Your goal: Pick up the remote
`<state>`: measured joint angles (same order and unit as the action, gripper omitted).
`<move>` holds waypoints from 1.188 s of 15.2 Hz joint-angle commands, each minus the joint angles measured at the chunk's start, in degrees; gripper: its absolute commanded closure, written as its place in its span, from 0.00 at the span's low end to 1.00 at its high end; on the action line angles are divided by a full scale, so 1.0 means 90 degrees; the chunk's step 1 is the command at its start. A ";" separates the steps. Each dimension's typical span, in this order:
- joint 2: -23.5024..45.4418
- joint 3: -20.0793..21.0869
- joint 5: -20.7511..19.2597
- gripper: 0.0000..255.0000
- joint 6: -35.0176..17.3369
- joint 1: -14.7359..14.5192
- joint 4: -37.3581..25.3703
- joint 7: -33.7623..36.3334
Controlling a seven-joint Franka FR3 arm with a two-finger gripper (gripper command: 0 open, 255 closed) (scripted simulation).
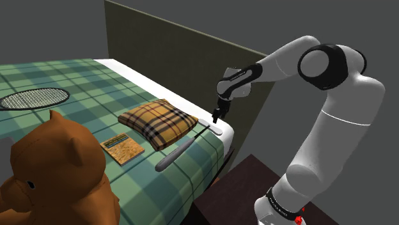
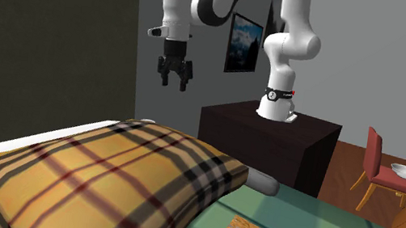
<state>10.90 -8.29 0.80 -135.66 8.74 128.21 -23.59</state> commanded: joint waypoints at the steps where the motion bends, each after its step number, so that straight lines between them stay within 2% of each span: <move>1: 0.0534 -0.0006 0.0129 0.00 -0.0205 0.0085 -0.0377 -0.0148; 7: 0.1979 0.0077 0.0452 0.00 -0.0530 0.0397 -0.1628 -0.0488; 14: 0.3644 0.0207 0.0677 0.00 -0.0525 0.0772 -0.3452 -0.0716; 18: 0.3921 0.0239 0.0703 0.00 -0.0710 0.0797 -0.3545 -0.0731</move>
<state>45.39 -6.23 7.05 -141.53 15.80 96.63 -30.08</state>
